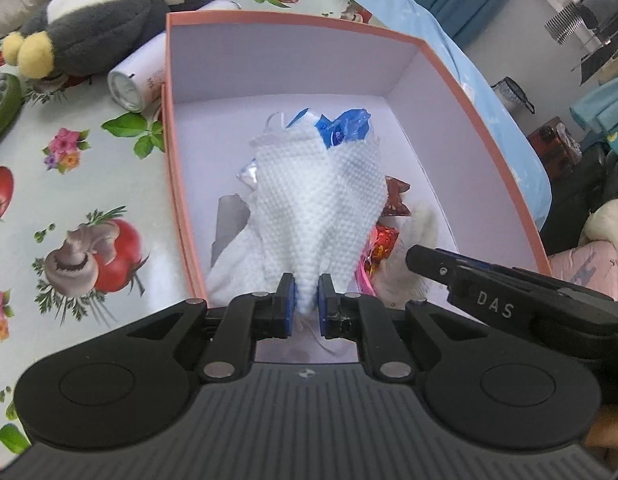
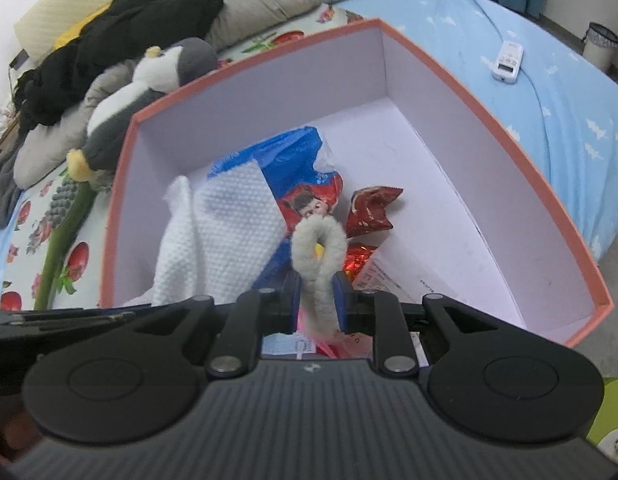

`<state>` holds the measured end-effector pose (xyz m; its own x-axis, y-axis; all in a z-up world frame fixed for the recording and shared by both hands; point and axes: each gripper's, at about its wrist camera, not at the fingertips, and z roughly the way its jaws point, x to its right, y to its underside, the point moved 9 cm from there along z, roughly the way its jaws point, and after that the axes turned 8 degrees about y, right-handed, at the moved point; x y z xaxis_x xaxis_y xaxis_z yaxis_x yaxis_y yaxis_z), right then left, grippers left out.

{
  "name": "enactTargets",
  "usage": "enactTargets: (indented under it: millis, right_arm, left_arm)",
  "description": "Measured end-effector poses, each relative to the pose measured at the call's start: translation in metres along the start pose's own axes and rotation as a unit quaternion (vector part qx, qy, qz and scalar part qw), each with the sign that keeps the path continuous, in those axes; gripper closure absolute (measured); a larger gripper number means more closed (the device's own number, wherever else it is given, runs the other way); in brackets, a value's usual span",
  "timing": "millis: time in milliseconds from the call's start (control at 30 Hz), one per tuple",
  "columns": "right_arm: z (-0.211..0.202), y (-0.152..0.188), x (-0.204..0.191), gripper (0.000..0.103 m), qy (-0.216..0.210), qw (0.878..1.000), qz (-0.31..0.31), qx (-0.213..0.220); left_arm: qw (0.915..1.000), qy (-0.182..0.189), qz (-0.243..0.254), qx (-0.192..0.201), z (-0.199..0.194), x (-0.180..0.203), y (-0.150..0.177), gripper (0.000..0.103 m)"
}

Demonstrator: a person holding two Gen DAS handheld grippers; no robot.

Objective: Organize soft objects

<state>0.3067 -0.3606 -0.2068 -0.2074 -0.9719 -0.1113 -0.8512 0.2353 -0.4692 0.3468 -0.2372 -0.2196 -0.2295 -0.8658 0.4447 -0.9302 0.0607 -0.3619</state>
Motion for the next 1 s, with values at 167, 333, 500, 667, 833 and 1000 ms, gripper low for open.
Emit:
enactTargets:
  millis: [167, 333, 500, 667, 833, 1000]
  right_arm:
    - [0.002, -0.001, 0.002, 0.052, -0.003, 1.000, 0.008, -0.008]
    - [-0.018, -0.003, 0.002, 0.052, -0.008, 1.000, 0.011, 0.013]
    - [-0.057, -0.006, 0.001, 0.052, -0.015, 0.999, 0.014, 0.049]
    - [-0.104, -0.002, 0.001, 0.052, -0.022, 0.995, 0.022, 0.090]
    - [-0.150, 0.007, -0.002, 0.052, -0.025, 0.991, 0.021, 0.129]
    - [-0.191, 0.020, -0.008, 0.052, -0.028, 0.987, 0.013, 0.159]
  left_arm:
    - [1.0000, 0.003, 0.006, 0.005, -0.003, 0.002, -0.004, 0.048]
    - [0.9994, 0.002, 0.016, 0.032, -0.030, 0.008, -0.006, 0.048]
    - [0.9975, 0.006, 0.027, 0.065, -0.072, 0.020, -0.003, 0.048]
    - [0.9940, 0.013, 0.044, 0.100, -0.121, 0.038, 0.010, 0.048]
    - [0.9890, 0.014, 0.061, 0.134, -0.168, 0.054, 0.031, 0.048]
    - [0.9838, 0.020, 0.072, 0.163, -0.208, 0.065, 0.053, 0.048]
